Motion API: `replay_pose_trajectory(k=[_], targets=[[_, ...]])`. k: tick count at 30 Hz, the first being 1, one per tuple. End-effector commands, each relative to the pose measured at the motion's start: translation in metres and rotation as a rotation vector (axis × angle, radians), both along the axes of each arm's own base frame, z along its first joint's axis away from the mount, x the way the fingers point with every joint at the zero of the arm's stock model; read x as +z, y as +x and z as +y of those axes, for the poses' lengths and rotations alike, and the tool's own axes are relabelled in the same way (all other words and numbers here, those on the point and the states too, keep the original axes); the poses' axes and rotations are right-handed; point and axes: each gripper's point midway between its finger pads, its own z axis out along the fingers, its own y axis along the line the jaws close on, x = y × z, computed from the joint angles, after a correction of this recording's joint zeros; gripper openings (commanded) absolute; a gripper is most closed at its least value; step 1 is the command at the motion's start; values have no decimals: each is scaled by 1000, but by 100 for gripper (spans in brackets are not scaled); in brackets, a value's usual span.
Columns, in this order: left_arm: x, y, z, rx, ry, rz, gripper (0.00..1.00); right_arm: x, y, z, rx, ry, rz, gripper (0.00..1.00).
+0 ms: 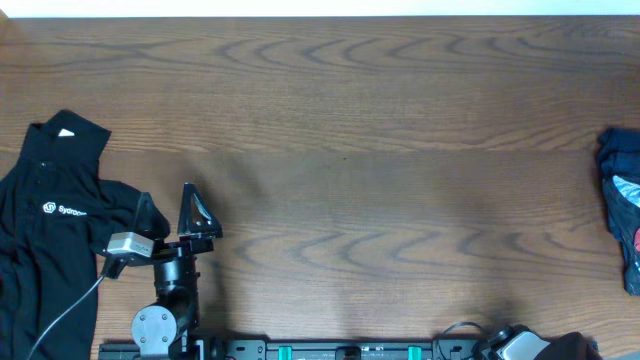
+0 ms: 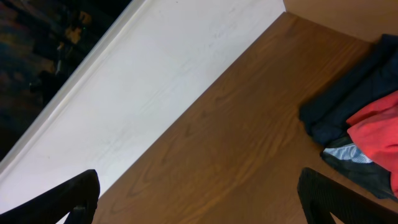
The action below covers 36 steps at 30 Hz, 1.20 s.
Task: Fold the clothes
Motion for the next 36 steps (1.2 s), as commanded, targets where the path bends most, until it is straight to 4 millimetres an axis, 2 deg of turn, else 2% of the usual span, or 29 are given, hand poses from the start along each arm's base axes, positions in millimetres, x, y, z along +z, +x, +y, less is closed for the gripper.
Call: replay_pose_trajectory(k=[1, 3, 7, 9, 13, 36], targets=[[1, -1, 2, 4, -13, -11, 98, 3, 1, 5, 13, 12, -11, 99], [-11, 2, 2, 9, -13, 39, 98, 3, 1, 5, 13, 12, -11, 99], [-64, 9, 3, 11, -16, 256, 98, 3, 1, 5, 13, 12, -11, 99], [-83, 8, 3, 12, -16, 336, 98, 3, 1, 5, 13, 12, -11, 99], [-105, 6, 3, 13, -16, 428, 98, 3, 1, 5, 13, 12, -11, 99], [-106, 6, 1, 5, -8, 433, 98, 2, 2, 4, 12, 14, -11, 99]])
